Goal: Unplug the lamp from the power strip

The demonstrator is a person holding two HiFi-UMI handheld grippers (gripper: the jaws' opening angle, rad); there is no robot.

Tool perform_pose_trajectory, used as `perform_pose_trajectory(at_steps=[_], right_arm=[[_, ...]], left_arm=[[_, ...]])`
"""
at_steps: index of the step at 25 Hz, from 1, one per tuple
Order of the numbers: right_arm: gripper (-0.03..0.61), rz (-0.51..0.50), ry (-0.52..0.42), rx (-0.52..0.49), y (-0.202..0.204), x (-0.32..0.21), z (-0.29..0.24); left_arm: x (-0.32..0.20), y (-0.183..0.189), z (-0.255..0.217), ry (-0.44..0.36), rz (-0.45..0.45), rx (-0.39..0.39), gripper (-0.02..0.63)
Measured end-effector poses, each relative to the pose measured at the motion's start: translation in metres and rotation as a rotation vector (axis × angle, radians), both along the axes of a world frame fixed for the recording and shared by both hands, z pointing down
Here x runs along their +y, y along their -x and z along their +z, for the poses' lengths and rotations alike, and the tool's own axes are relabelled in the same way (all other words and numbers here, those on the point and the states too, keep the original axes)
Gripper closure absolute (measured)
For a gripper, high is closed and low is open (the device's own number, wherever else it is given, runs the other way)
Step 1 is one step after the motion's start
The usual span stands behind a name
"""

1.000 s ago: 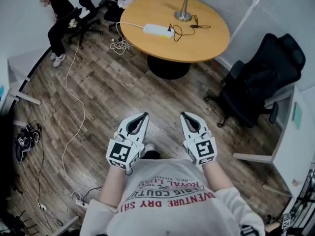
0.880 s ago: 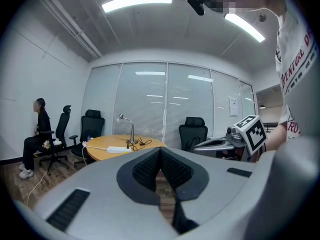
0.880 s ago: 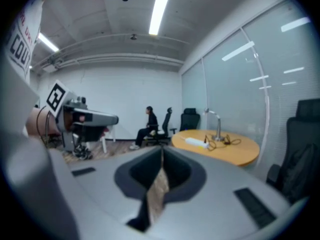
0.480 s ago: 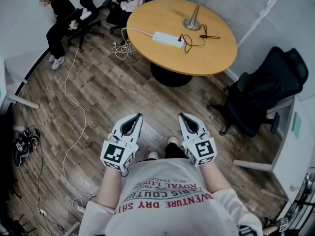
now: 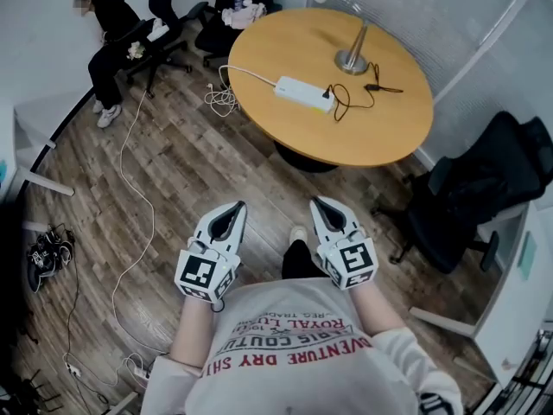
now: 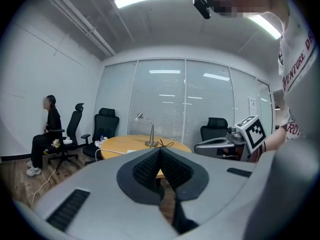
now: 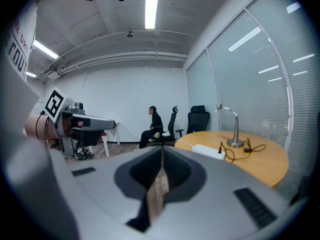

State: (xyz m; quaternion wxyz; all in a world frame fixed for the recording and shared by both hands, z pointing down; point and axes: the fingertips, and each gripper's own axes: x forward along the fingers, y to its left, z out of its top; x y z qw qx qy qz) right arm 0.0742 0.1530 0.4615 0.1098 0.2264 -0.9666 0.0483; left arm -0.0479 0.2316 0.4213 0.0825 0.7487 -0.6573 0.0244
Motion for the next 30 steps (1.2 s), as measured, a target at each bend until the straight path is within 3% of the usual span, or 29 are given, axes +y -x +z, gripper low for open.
perform_pose_trajectory(at_steps=[15,23,30], right_arm=[[0.548,-0.038,0.005,0.01,0.018,-0.218,0.005],[0.548,0.04,0.068,0.041,0.014,-0.263,0.027],[0.548,0.158,0.1,0.081,0.03,-0.315,0.035]], left_arm=[[-0.22,0.015,-0.005,-0.009,-0.03,-0.036,0.584],[-0.284,0.017,0.009,0.042,0.061,-0.027,0.584],[-0.366,0.035,0.015,0.056,0.216,-0.026,0.584]])
